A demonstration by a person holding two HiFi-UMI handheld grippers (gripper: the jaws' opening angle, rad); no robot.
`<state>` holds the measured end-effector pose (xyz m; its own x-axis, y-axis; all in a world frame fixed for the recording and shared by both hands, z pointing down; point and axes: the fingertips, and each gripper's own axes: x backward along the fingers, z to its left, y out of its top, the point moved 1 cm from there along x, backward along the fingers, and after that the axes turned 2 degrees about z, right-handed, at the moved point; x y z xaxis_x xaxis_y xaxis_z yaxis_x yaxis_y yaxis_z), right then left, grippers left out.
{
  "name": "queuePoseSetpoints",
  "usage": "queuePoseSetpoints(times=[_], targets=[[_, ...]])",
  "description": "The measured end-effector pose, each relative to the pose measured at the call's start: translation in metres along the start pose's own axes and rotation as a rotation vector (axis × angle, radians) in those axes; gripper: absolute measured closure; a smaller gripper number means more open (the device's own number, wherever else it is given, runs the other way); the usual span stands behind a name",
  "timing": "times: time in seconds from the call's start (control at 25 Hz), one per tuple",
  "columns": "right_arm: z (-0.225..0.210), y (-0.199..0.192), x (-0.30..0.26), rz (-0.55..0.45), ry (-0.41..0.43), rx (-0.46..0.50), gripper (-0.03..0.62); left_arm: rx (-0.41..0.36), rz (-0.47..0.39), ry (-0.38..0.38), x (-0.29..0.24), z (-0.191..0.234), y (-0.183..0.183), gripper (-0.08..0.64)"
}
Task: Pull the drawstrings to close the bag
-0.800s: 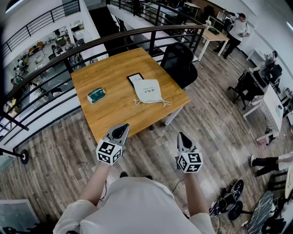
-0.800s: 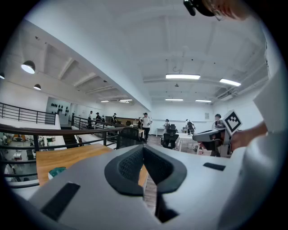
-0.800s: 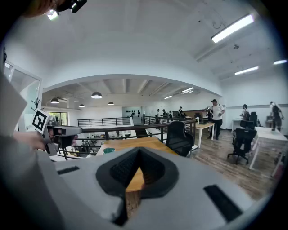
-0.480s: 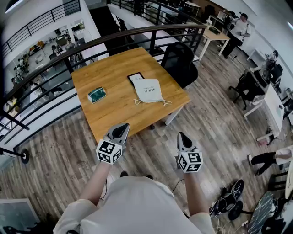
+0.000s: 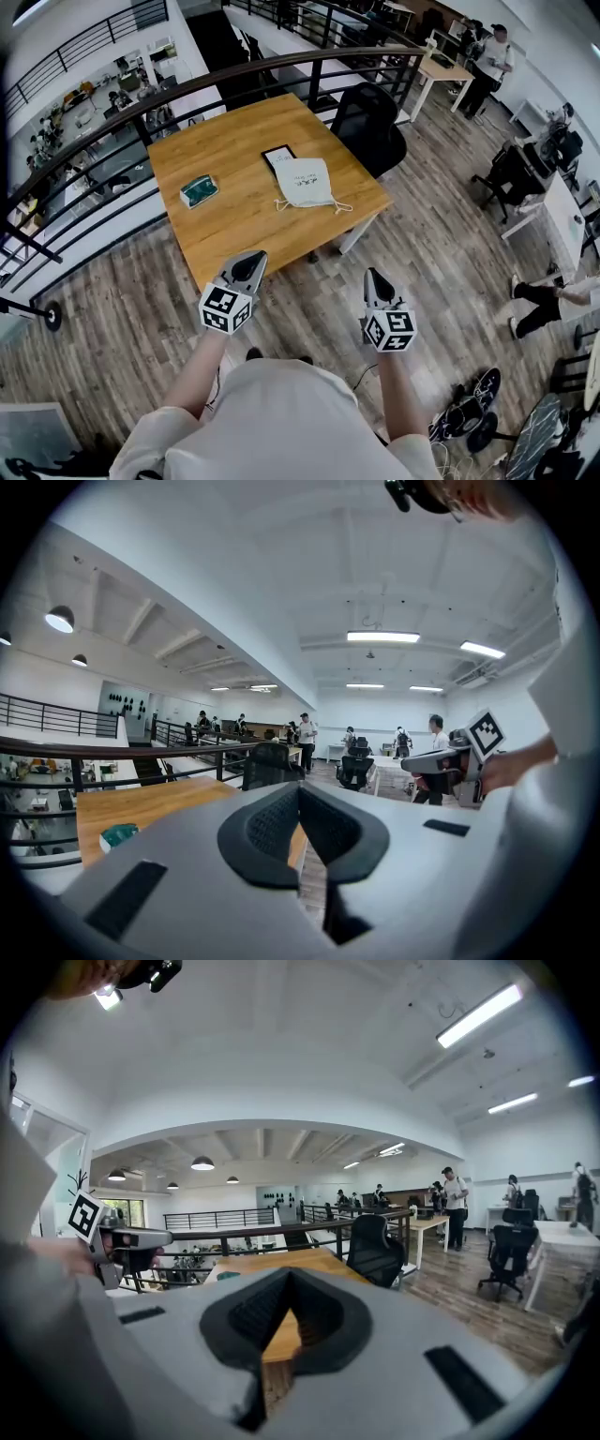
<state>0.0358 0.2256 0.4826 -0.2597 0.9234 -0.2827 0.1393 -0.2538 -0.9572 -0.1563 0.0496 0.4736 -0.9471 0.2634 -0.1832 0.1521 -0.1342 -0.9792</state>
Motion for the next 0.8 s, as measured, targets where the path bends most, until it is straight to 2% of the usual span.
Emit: queuePoseSetpoints(times=[0.32, 0.56, 0.8], targets=[[-0.011, -0.003, 0.009, -0.012, 0.032, 0.029, 0.580, 0.031, -0.001, 0.005, -0.005, -0.016, -0.006, 0.543], [-0.025, -0.012, 0.013, 0.000, 0.046, 0.036, 0.534, 0.054, -0.003, 0.019, -0.012, -0.031, -0.012, 0.465], [-0.041, -0.017, 0.018, 0.009, 0.067, 0.045, 0.531, 0.066, 0.002, 0.036, -0.019, -0.048, -0.015, 0.447]])
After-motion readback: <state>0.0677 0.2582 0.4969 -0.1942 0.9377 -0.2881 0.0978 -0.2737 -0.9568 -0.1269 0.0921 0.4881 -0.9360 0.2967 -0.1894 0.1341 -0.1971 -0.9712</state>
